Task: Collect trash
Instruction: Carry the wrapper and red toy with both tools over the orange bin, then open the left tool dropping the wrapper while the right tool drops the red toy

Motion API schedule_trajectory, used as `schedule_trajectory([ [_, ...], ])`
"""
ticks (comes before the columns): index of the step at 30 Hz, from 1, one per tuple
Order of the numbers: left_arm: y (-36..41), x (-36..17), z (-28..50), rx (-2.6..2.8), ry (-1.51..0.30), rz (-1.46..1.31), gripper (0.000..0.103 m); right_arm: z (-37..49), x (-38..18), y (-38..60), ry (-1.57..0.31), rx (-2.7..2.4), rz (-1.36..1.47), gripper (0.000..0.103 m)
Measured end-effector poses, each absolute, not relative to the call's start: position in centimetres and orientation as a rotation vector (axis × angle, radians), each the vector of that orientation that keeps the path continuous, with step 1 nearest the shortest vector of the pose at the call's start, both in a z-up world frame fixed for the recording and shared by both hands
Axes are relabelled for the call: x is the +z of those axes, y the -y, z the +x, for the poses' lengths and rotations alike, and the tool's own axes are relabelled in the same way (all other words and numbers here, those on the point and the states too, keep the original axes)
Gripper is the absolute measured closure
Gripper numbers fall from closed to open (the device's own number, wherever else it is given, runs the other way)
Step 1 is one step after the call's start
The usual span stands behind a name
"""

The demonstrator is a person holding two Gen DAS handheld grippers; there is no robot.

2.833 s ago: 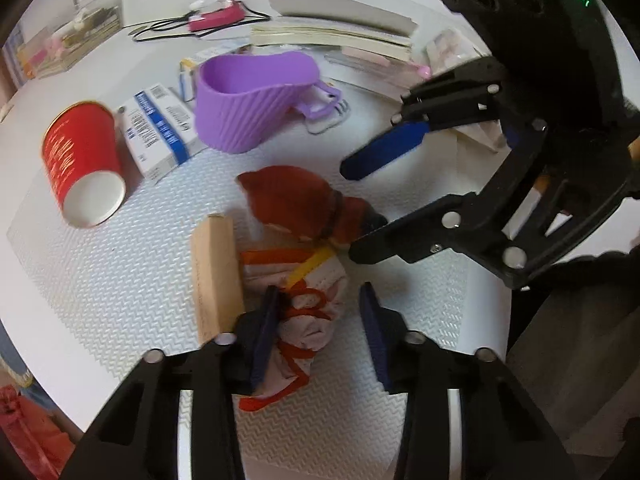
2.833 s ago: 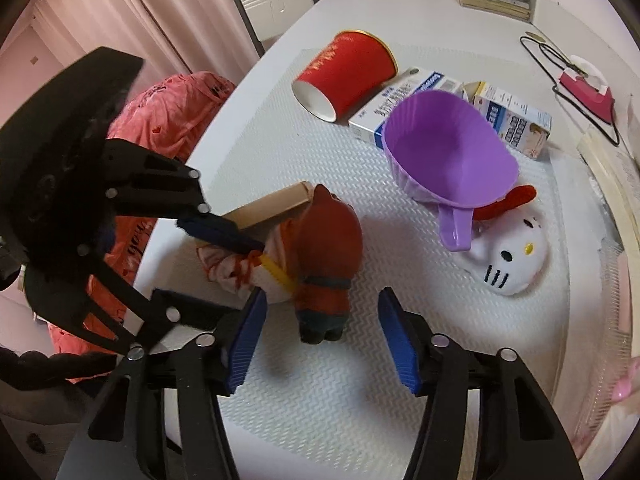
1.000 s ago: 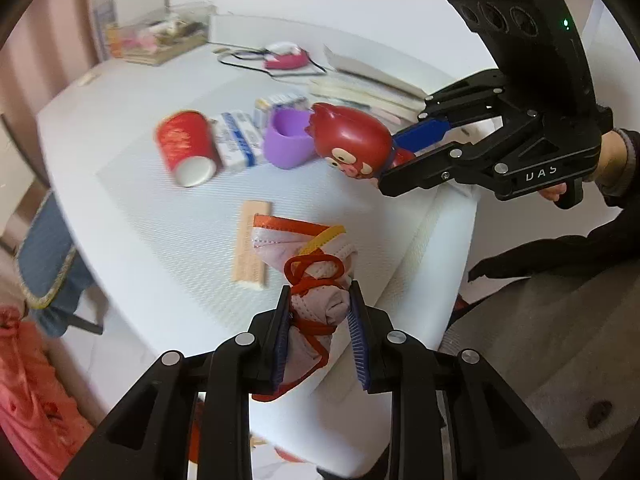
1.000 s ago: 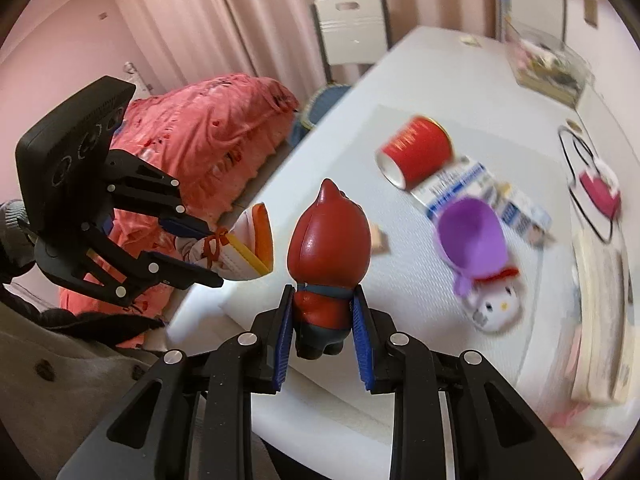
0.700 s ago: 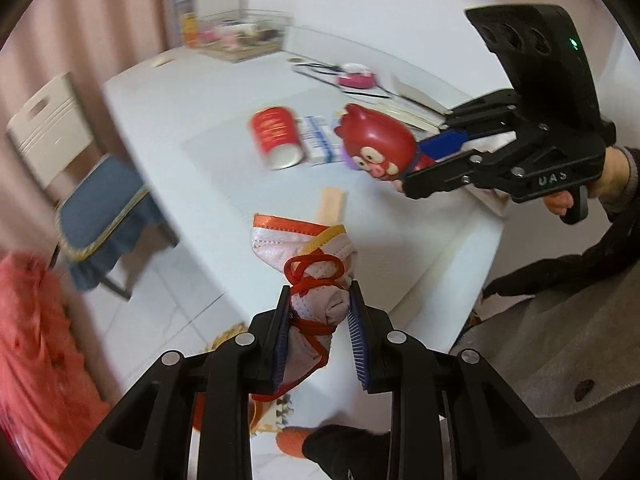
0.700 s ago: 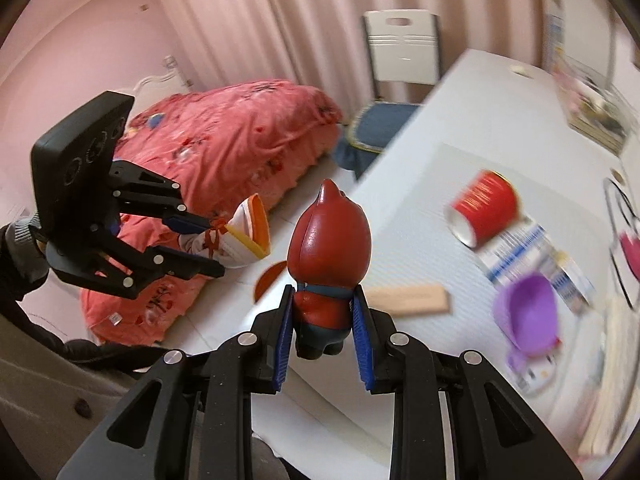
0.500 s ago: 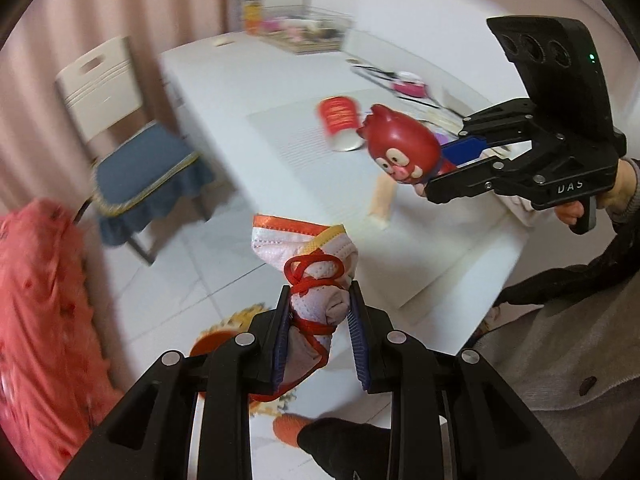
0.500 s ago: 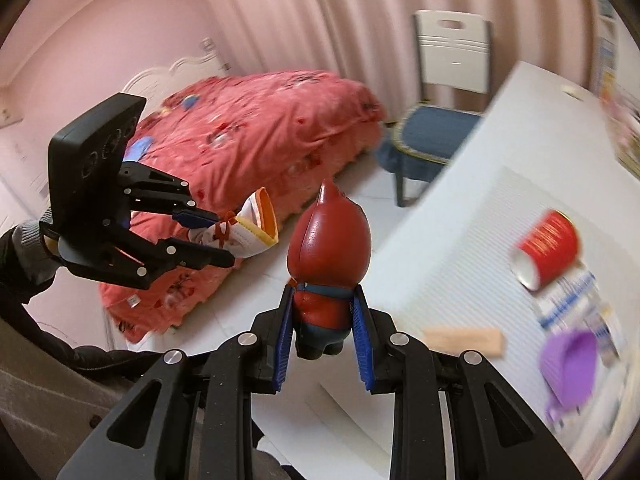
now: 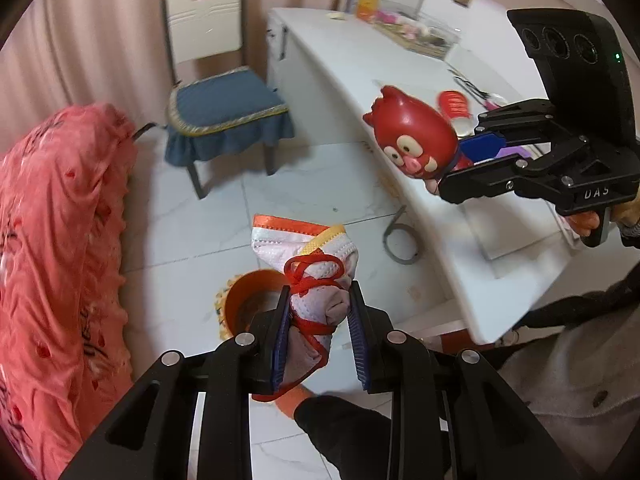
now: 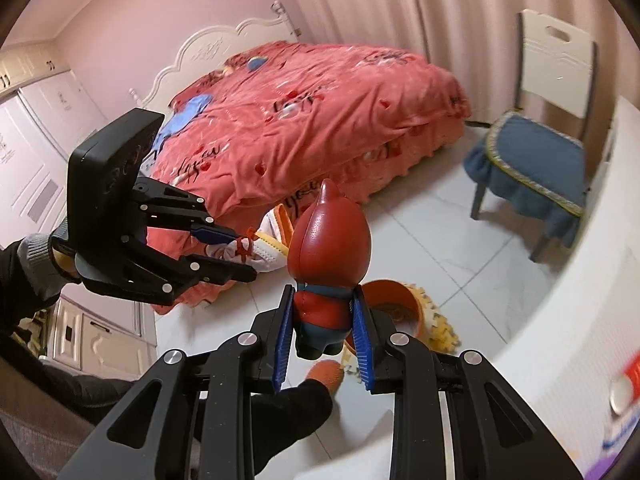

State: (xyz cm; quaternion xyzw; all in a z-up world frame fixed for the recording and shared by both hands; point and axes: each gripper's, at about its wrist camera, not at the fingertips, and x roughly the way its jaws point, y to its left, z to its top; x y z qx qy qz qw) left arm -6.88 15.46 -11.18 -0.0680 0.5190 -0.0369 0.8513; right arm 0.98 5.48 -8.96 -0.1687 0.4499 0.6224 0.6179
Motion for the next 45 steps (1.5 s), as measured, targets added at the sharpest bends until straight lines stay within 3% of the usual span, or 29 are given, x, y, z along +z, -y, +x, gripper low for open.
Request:
schedule_trajectory([
  [23,-23.3,-24.5,-4.4,-0.107,-1.194,-0.315,0.074,2.9,-28.2,-17.7,-1.338,1.251,-0.439,0.075],
  [34,-24.2,-28.6,-3.6,-0.133,-1.254,-0.339,0.074,3.8,-33.4,-18.9,-1.403,1.17,-0.452,0.072],
  [37,-24.4,-29.0,-3.2,-0.115,-1.251,-0.345,0.061,4.3,-34.2,-19.0,-1.425,1.139,-0.433,0.066],
  [41,-24.1,-29.3,-2.8,-0.108,-1.264,-0.334,0.053,4.6,-34.9,-18.8,-1.435,1.112,-0.431,0.063],
  [45,-23.8,-29.2,-2.8,-0.123,-1.27,-0.327,0.053,4.5,-34.4,-18.6,-1.433,1.116,-0.425,0.063],
])
